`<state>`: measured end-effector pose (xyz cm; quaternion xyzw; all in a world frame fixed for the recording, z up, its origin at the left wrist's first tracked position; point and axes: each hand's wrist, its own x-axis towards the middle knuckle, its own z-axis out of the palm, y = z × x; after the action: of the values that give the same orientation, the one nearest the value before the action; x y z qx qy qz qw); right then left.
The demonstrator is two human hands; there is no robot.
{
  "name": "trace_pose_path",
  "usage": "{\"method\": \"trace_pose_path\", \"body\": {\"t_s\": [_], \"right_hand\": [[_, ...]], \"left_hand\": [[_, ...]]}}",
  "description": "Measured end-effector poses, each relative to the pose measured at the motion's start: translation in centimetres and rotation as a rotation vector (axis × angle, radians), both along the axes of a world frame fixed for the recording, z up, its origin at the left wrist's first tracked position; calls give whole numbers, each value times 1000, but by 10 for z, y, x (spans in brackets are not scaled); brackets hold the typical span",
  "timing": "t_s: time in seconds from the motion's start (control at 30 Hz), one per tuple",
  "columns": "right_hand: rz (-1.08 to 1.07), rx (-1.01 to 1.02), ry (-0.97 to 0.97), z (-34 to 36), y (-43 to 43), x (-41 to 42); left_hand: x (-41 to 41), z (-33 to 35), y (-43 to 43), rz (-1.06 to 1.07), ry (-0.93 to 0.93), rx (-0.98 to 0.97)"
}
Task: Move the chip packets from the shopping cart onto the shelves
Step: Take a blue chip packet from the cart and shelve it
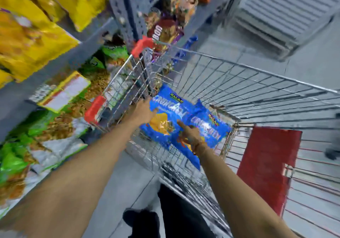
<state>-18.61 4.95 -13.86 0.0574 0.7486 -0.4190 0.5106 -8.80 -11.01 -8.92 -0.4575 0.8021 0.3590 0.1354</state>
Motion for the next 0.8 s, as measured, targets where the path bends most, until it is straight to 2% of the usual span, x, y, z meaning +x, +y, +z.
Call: {"method": "trace_pose_path", "body": {"t_s": [0.17,0.27,0.4,0.53,0.8], "right_hand": [[-195,-6,-193,-37,-26,8],[-330,-41,-174,-52,-42,6],[-442,-79,-197,-60,-48,7],[-479,-118,-164,-47,-44,5],[-378,-258,-21,19,-27,9]], "left_hand": [[-16,-52,-32,71,-137,60],[-18,-79,-42,130,-194,169],[-13,-93,-45,262,-94,315],[-8,-76,-46,300,-12,474],[15,-15,-30,386,96,593]]}}
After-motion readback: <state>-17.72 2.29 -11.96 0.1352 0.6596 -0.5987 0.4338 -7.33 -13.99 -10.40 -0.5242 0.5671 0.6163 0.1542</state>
